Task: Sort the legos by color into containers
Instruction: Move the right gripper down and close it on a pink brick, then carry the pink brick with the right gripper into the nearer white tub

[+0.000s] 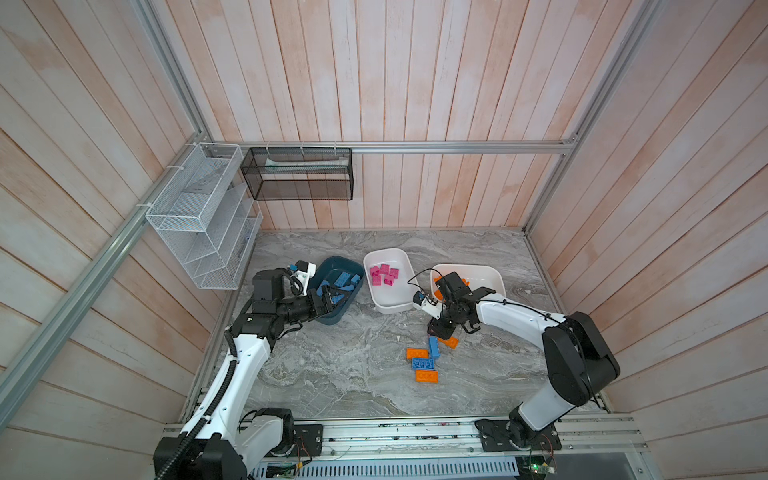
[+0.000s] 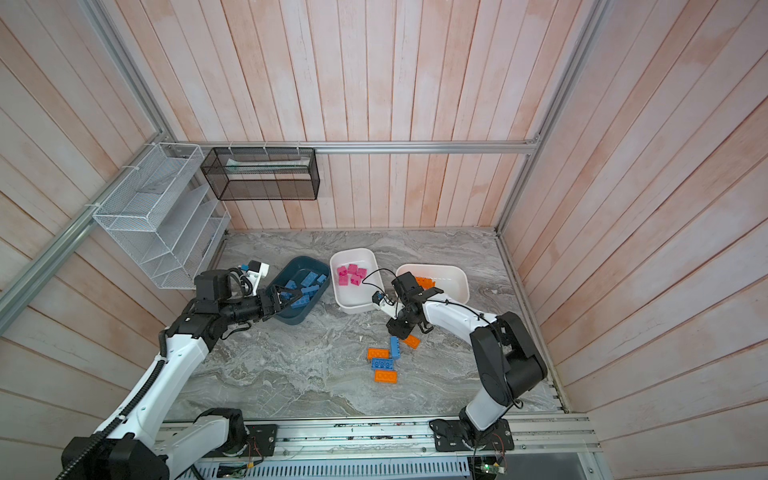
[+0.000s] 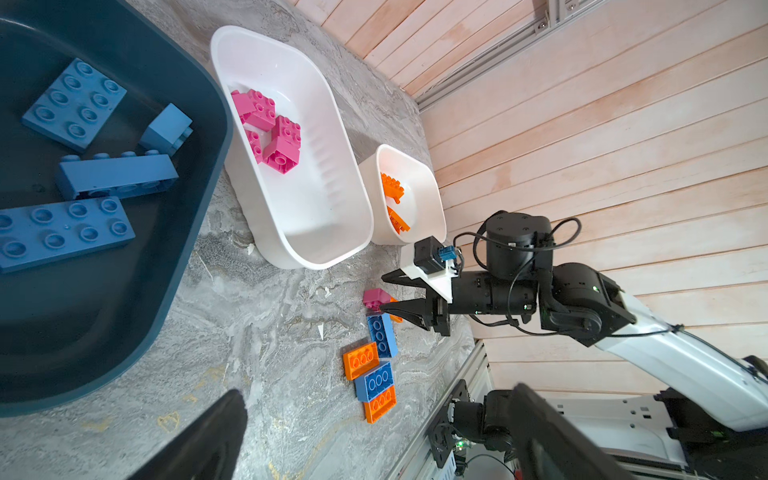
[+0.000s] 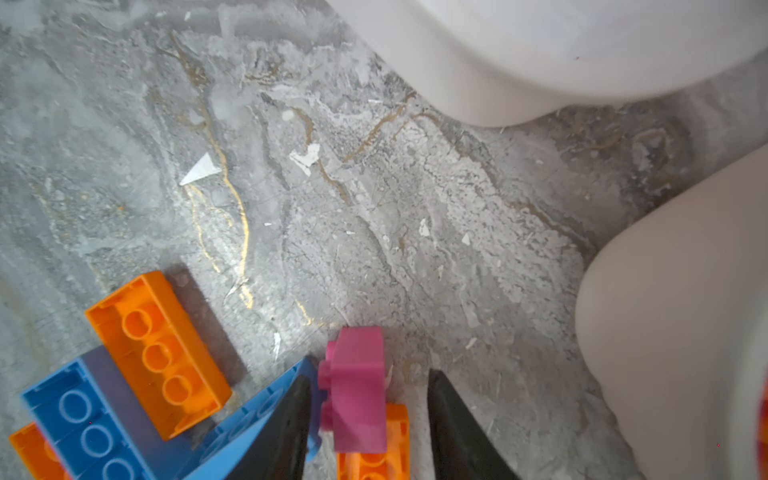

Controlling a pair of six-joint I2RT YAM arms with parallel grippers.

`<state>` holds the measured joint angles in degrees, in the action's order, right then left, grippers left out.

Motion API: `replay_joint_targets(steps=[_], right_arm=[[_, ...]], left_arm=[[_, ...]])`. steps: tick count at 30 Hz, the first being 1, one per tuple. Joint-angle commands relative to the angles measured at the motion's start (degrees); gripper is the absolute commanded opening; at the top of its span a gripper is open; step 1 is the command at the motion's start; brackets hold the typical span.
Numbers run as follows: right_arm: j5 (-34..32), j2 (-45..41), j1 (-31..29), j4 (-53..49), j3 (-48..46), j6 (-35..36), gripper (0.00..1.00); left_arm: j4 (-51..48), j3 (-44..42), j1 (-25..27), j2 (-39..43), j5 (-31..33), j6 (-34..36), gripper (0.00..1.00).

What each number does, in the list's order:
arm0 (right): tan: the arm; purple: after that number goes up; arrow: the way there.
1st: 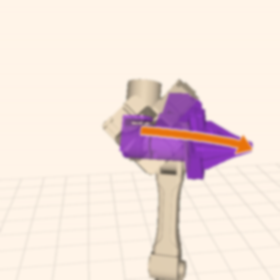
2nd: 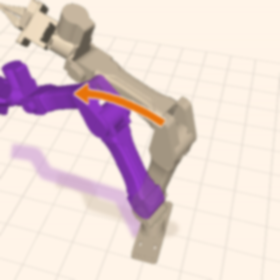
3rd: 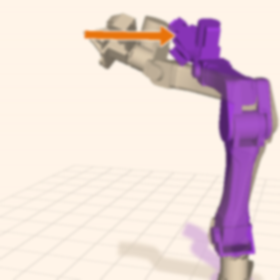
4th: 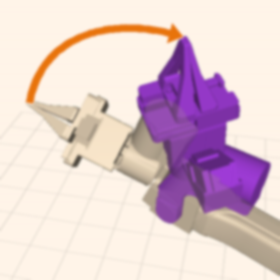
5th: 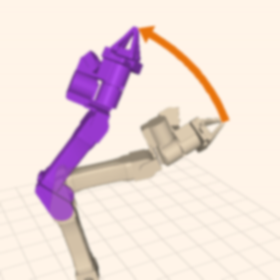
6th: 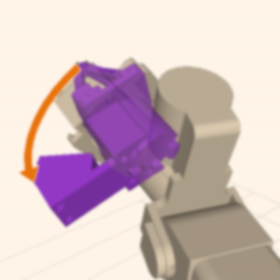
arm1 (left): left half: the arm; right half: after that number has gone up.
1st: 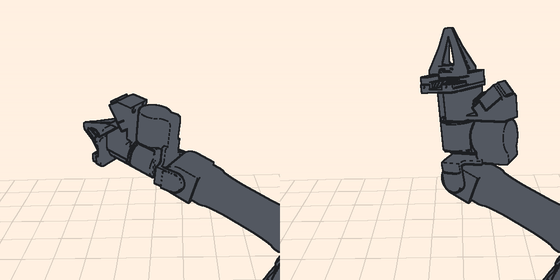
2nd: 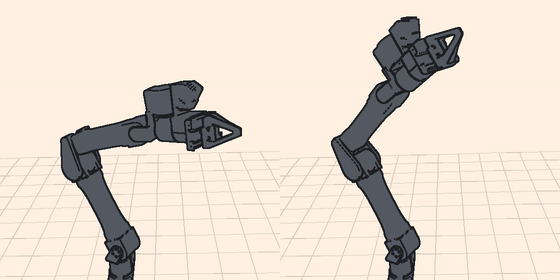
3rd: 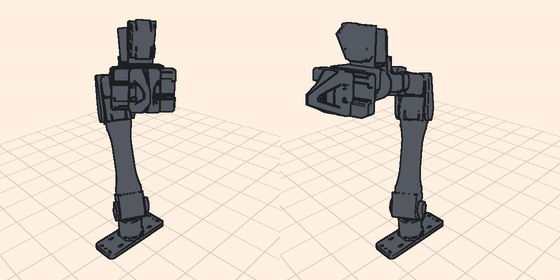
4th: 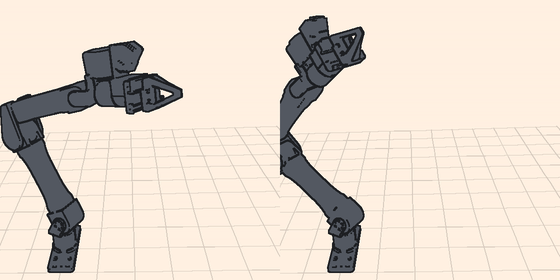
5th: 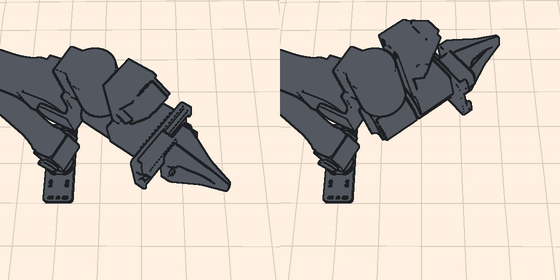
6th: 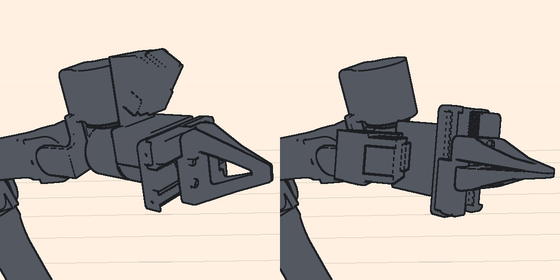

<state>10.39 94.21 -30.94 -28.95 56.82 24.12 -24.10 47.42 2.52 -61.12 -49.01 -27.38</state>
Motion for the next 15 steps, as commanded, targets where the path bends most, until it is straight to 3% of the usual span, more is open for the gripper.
replay_joint_targets(steps=[1, 7, 11, 15], right_arm=[[-1.3, 2.5, 0.2, -1.7, 1.4, 1.7, 0.42], [-2.3, 4.1, 0.2, -2.5, 2.0, 2.2, 0.33], [-1.4, 3.8, 0.4, -2.4, 2.9, 1.6, 0.17], [2.2, 0.9, 0.7, -2.7, 5.6, 0.6, 0.15]], left_arm=[[-0.8, -0.9, -0.3, 0.9, 0.2, 1.6, 1.0], [-1.4, -0.9, -0.3, 0.8, 0.6, 2.3, 1.0], [-1.6, -0.9, -0.3, 0.8, 0.7, 2.4, 1.0], [-2.7, -0.2, -0.4, 0.8, 0.9, 3.0, 1.0]])
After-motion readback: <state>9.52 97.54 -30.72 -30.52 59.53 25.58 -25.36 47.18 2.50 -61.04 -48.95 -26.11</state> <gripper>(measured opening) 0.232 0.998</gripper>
